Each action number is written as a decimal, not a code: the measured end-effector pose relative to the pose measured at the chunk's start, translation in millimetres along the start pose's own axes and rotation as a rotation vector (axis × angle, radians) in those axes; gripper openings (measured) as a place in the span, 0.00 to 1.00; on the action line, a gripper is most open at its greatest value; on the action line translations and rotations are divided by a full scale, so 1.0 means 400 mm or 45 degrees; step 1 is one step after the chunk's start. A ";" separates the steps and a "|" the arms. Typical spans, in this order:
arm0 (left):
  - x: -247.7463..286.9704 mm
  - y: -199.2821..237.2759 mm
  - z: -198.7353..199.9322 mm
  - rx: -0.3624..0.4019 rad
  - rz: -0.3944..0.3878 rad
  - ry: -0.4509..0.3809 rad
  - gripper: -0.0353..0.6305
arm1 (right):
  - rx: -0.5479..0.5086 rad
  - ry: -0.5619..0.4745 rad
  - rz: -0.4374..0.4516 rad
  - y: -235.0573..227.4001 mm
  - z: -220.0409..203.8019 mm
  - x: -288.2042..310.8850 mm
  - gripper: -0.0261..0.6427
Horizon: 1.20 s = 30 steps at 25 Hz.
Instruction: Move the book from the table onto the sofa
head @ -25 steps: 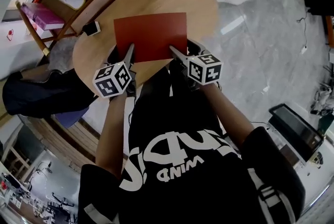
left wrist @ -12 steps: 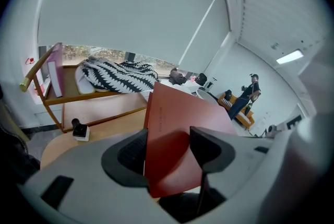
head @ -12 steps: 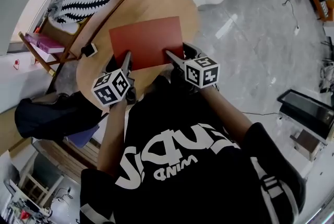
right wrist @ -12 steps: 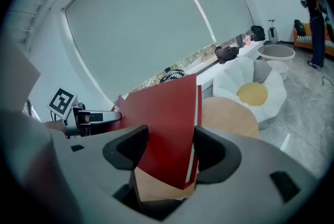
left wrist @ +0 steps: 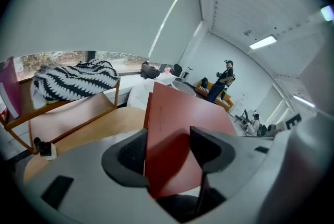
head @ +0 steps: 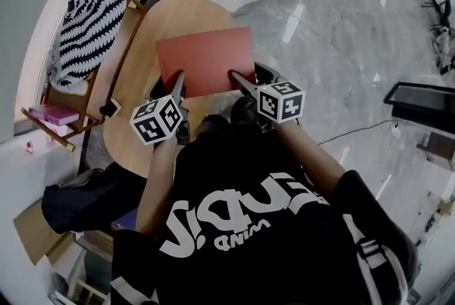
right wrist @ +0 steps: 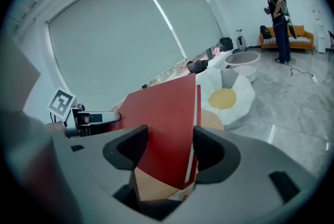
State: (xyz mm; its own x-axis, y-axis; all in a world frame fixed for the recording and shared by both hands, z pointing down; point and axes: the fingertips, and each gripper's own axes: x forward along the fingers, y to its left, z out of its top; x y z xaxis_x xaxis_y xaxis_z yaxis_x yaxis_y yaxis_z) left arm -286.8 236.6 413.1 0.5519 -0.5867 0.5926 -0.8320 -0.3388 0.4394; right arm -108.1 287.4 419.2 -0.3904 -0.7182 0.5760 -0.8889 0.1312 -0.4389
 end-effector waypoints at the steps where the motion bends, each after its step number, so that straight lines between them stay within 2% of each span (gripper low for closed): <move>1: 0.021 -0.028 0.002 0.018 -0.023 0.010 0.42 | 0.016 -0.018 -0.023 -0.027 0.005 -0.018 0.45; 8: 0.160 -0.244 0.007 0.144 -0.182 0.094 0.42 | 0.144 -0.147 -0.189 -0.213 0.033 -0.162 0.45; 14: 0.232 -0.385 0.015 0.207 -0.235 0.121 0.42 | 0.200 -0.212 -0.240 -0.331 0.065 -0.249 0.44; 22: 0.327 -0.504 0.021 0.199 -0.235 0.115 0.42 | 0.196 -0.241 -0.244 -0.472 0.126 -0.292 0.44; 30: 0.419 -0.582 0.049 0.146 -0.203 0.056 0.42 | 0.139 -0.242 -0.225 -0.591 0.211 -0.294 0.44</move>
State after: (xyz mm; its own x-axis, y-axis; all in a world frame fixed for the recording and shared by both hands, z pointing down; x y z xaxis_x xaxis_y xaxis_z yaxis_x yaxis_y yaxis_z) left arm -1.8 202.9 396.7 0.6770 -0.4873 0.5515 -0.7335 -0.5078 0.4518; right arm 168.1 283.1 396.9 -0.1706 -0.8401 0.5150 -0.9042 -0.0742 -0.4206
